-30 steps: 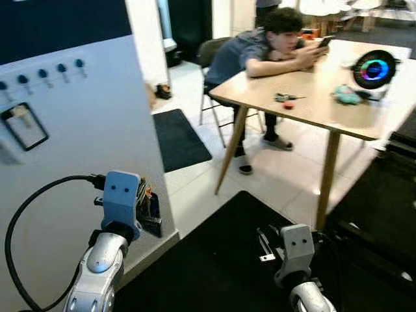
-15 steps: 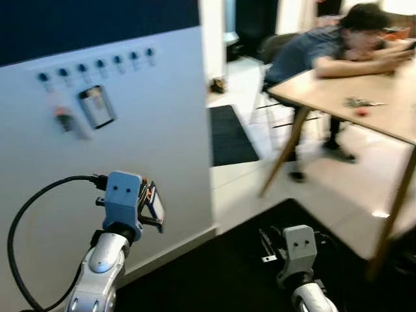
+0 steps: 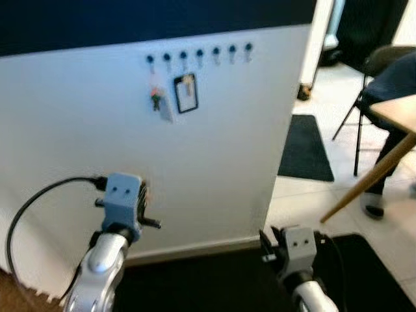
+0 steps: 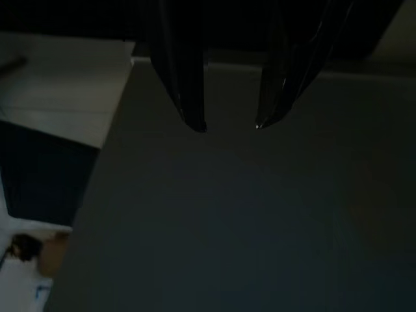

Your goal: Hang keys on a hook

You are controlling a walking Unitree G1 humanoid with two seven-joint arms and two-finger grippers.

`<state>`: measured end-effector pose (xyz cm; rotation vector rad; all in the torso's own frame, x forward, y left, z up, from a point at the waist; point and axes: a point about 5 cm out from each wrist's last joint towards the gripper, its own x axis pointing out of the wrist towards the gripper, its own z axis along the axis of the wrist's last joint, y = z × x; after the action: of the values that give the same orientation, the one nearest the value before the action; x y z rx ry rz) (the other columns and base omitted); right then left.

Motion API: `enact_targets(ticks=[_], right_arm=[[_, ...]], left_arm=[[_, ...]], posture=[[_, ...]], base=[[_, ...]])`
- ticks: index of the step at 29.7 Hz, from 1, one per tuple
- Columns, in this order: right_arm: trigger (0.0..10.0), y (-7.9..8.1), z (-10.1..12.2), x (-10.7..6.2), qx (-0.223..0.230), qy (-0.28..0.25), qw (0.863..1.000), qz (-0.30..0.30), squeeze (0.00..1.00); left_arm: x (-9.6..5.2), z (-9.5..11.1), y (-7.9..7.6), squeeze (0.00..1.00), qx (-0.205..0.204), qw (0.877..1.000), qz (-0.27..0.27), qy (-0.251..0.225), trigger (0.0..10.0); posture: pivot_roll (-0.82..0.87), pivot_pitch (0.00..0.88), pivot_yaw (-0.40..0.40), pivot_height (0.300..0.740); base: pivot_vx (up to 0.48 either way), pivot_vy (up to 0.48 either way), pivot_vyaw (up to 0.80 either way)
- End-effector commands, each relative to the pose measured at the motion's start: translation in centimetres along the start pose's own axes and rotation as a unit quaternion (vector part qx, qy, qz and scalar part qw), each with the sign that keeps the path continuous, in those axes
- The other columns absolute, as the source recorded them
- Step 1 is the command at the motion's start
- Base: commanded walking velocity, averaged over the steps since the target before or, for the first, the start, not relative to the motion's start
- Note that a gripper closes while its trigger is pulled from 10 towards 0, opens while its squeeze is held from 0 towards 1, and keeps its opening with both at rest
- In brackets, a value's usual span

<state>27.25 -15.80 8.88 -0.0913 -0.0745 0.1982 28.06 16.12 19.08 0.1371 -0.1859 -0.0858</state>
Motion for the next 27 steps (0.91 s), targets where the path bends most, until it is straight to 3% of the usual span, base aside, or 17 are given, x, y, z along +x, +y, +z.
enact_targets(ticks=[1,4,27], right_arm=[[10.0,0.0,-0.6,-0.4,0.004,0.014,1.000,-0.002,0.00],[10.0,0.0,-0.6,-0.4,0.003,0.013,1.000,-0.005,0.00],[10.0,0.0,-0.5,-0.4,0.010,0.012,1.000,-0.013,0.00]], left_arm=[[-0.1,-0.1,0.1,0.00,0.010,1.000,0.001,0.005,10.0],[0.0,-0.1,0.1,0.00,0.010,1.000,0.000,0.005,10.0],[0.6,0.8,-1.6,0.00,0.009,0.999,-0.039,-0.016,10.0]], posture=[[0.06,0.141,0.072,0.740],[0.06,0.141,0.073,0.740],[0.06,0.142,0.076,0.740]], base=[[0.000,0.000,0.80],[0.000,0.000,0.57],[0.000,0.000,0.00]])
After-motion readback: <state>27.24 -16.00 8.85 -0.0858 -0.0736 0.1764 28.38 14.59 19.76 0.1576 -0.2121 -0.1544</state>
